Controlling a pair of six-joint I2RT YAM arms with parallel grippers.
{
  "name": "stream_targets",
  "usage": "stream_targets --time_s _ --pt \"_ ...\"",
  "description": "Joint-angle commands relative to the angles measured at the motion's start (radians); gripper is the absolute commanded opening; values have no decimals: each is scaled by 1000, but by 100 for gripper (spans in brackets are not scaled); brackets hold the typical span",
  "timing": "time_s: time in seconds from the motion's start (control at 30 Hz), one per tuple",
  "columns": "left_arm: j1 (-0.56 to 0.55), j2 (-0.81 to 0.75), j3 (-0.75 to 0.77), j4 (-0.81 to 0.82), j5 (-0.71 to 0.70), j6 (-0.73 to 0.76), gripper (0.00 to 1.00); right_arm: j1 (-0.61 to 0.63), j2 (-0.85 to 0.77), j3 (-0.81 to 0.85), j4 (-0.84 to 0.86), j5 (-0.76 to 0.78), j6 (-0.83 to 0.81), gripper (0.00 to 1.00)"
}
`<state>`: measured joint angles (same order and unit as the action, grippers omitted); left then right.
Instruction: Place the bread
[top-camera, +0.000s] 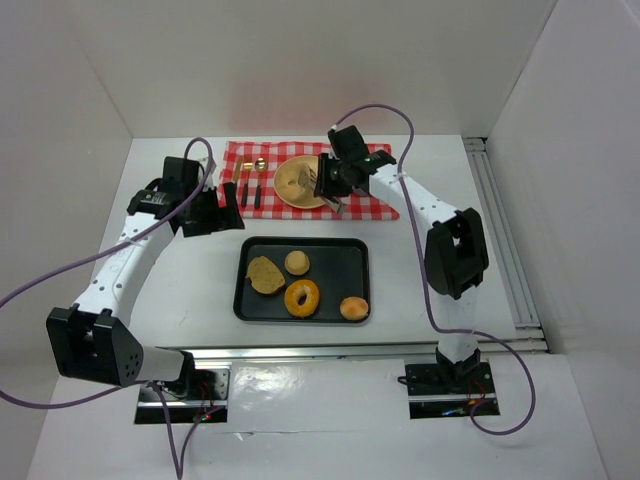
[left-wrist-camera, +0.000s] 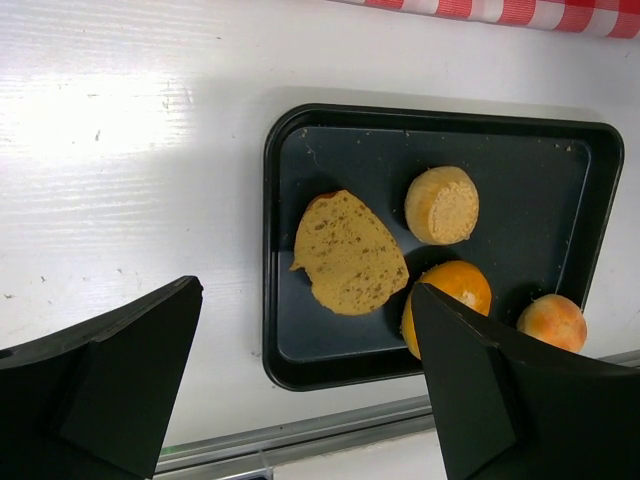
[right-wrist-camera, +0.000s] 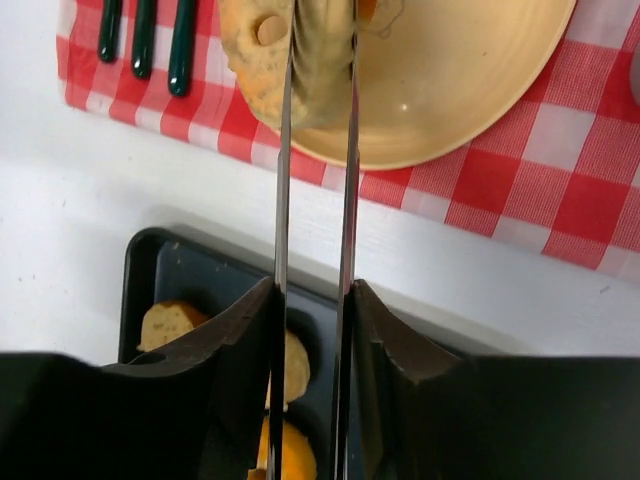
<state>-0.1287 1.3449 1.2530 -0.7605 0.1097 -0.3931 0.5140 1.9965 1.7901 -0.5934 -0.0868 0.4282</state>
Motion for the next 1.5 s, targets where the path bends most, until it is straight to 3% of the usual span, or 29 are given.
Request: stream_targets --time_s 0.0,0.03,0.07,0.2,0.53,0.67,0.83,1.03,1.13,1.47 --pt "11 -15 23 -10 13 19 100 -29 1 14 139 7 -3 43" --pt "11 -15 23 -10 13 19 100 -29 1 23 139 7 -3 46" --pt "11 -15 23 -10 13 19 100 -29 1 23 139 7 -3 56" --pt "11 -15 23 -10 36 28 100 -29 -21 32 116 7 -3 63" --pt "11 -15 14 -10 54 37 100 -39 -211 -14 44 68 -22 63" --pt "11 -15 14 -10 45 28 100 -39 -387 -145 -45 98 -46 63" --pt "11 -15 14 -10 45 28 100 -2 -596 -360 -303 125 -57 63" --pt "11 16 14 -10 45 28 100 73 -867 -592 -512 -5 -17 63" --pt "11 37 23 -19 85 28 100 107 -939 -658 -526 -42 15 63" --pt "1 46 42 -19 94 19 100 216 -924 -742 -536 -50 37 63"
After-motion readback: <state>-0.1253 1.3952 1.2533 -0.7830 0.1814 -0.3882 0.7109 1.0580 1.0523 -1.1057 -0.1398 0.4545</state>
